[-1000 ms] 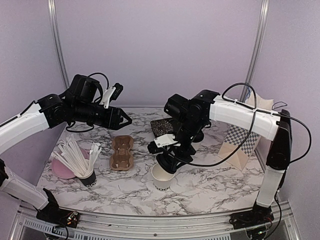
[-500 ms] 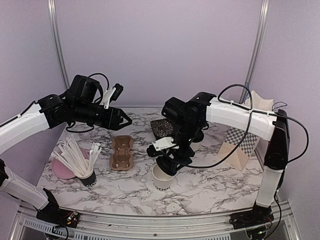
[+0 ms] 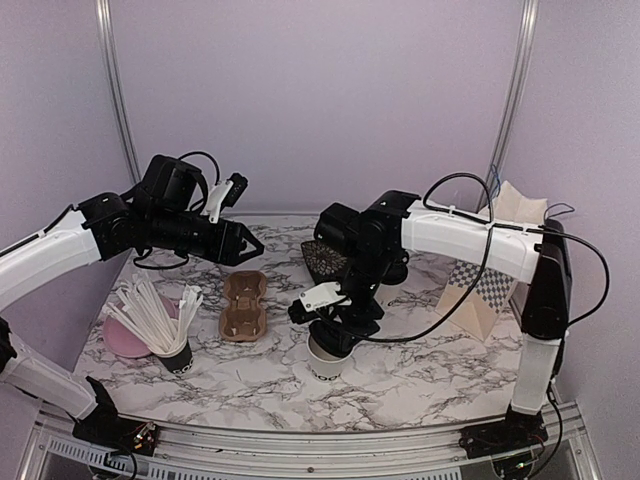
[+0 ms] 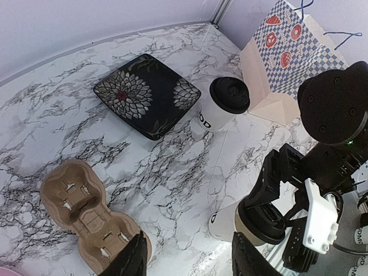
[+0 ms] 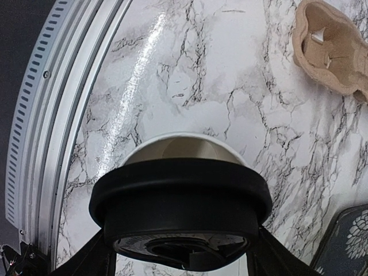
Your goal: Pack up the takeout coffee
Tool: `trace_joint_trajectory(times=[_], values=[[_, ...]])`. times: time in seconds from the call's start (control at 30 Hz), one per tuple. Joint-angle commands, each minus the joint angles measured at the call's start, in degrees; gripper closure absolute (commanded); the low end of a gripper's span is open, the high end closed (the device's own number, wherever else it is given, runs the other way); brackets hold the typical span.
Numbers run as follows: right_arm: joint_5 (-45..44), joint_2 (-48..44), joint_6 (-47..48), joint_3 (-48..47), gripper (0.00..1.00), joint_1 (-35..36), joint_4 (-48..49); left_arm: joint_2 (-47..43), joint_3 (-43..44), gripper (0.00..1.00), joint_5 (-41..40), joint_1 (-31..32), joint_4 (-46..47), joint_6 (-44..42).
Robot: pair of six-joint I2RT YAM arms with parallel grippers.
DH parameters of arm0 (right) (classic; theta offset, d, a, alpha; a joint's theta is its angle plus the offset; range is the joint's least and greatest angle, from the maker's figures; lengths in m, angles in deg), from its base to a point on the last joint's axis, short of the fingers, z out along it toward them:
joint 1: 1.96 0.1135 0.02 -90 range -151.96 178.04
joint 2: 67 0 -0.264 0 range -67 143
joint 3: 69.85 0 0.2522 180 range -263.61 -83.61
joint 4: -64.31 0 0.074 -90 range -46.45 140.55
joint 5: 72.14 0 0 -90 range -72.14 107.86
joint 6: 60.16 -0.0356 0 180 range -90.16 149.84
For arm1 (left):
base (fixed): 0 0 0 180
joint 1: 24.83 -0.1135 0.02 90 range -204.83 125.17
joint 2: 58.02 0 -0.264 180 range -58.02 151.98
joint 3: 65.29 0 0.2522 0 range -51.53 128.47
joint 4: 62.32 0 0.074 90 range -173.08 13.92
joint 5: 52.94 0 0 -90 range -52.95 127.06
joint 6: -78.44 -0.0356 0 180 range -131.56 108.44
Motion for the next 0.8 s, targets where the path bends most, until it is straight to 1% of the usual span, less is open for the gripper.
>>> trace_joint_trajectory(times=[0.0,0.2,0.37,0.5,0.77], values=[[-1.2,1.0,-0.7,-4.4,0.29,0.9,-2.3,-1.1,-0.6,0.49,0.4,0.1,1.3,-1.0],[-2.2,-1.4,-0.3,-5.5,0.29,0.9,-2.2,-1.8,-0.6,0.49,0.3,0.1,1.2,-1.3],[-3.5,-3.6,-0.4,-3.2,0.29,0.9,-1.9,-2.2,-0.7,0.49,0.1,0.1,1.2,-1.3],[-5.6,-4.1,-0.4,-1.4,0.30,0.9,-1.8,-1.9,-0.3,0.49,0.0,0.2,1.2,-1.4],[-5.5,-3.5,-0.5,-0.8,0.30,0.9,-1.7,-1.2,0.1,0.49,0.5,0.1,1.2,-1.3]])
